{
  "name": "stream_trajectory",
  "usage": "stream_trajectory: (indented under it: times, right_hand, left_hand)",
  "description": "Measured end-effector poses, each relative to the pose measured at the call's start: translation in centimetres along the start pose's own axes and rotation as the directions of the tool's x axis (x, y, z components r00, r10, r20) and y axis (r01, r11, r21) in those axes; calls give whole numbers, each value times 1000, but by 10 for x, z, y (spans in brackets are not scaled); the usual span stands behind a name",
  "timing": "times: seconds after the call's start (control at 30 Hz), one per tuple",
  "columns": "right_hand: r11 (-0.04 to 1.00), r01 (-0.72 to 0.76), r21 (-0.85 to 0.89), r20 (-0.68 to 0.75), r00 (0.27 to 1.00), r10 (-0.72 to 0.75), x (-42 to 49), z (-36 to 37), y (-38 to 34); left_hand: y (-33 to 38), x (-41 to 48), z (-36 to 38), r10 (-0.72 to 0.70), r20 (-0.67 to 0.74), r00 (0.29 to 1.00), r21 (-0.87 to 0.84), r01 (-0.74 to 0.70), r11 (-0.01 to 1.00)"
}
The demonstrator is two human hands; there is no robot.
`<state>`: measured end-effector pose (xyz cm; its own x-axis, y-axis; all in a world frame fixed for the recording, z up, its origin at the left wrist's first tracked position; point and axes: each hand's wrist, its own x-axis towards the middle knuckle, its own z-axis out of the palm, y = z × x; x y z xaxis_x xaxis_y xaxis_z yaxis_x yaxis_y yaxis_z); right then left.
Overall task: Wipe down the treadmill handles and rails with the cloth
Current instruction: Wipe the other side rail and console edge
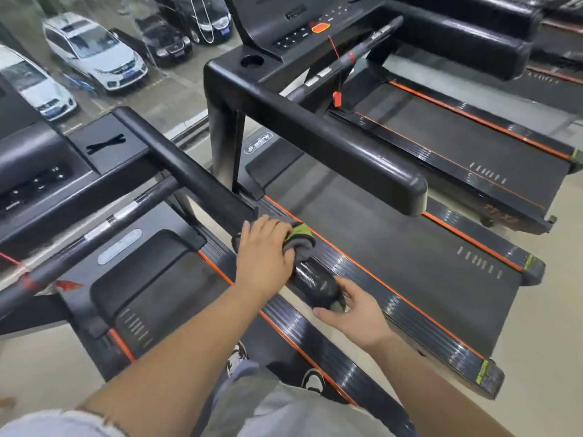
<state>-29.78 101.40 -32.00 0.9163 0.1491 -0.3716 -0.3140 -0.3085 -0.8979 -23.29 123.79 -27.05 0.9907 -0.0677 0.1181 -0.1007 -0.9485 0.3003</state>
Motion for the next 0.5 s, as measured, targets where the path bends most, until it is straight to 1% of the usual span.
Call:
stream_trajectory:
  times: [0.03, 0.07, 0.1, 0.13, 0.17, 0.2, 0.23, 0.27, 0.3, 0.33, 0.37, 0.4, 0.43, 0.47, 0.5]
  right_hand:
    - [1000, -1, 3, -17, 1000, 1, 0, 3, 1]
    - [1000, -2, -3, -35, 999, 2, 1, 4, 3]
    - [1000, -12, -14, -48, 999, 11, 2, 4, 7]
    - [999, -17, -41, -46, 999, 15, 4, 3, 10]
    - [997, -18, -74, -25, 1000, 16, 5, 1, 13]
    - [995, -12, -104, -10, 1000, 11, 4, 0, 11]
    - [995, -7, -104, -13, 1000, 6, 3, 0, 9]
    - [996, -4, -95, -27, 1000, 1, 2, 0, 7]
    - [997, 2, -82, -29, 1000, -4, 1, -1, 4]
    - [997, 7, -71, -12, 1000, -8, 0, -2, 2]
    - [998, 16, -63, 11, 1000, -15, 0, -2, 1]
    - [998, 17, -65, 20, 1000, -16, 0, -2, 1]
    - [997, 8, -78, 20, 1000, -6, 0, -2, 1]
    - [997, 5, -81, 19, 1000, -4, 0, -2, 1]
    - [996, -1, -91, 10, 1000, 2, 2, -3, 2]
  left_hand:
    - [16, -11, 5, -2, -15, 1000, 17, 3, 1000]
    - [30, -24, 12, 59, -17, 998, 7, -59, 998]
    - [40, -38, 20, 193, 8, 981, -9, -193, 981]
    - [44, -51, 26, 376, 58, 925, 0, -376, 926]
    - [40, -56, 27, 550, 117, 827, 18, -556, 831]
    - [27, -50, 25, 669, 165, 725, 18, -680, 733]
    - [14, -38, 21, 727, 184, 661, 13, -742, 671]
    - [2, -24, 16, 729, 199, 655, -15, -742, 671]
    - [-8, -10, 12, 677, 200, 708, -45, -684, 728]
    - [-17, 2, 7, 581, 162, 798, -57, -580, 813]
    - [-25, 11, 3, 435, 98, 895, -59, -431, 900]
    - [-27, 14, 1, 267, 35, 963, -51, -265, 963]
    - [-22, 14, 1, 114, -4, 993, -42, -114, 993]
    - [-11, 9, 4, 28, -28, 999, -17, -29, 999]
    - [6, 0, 8, 7, -39, 999, 4, -6, 1000]
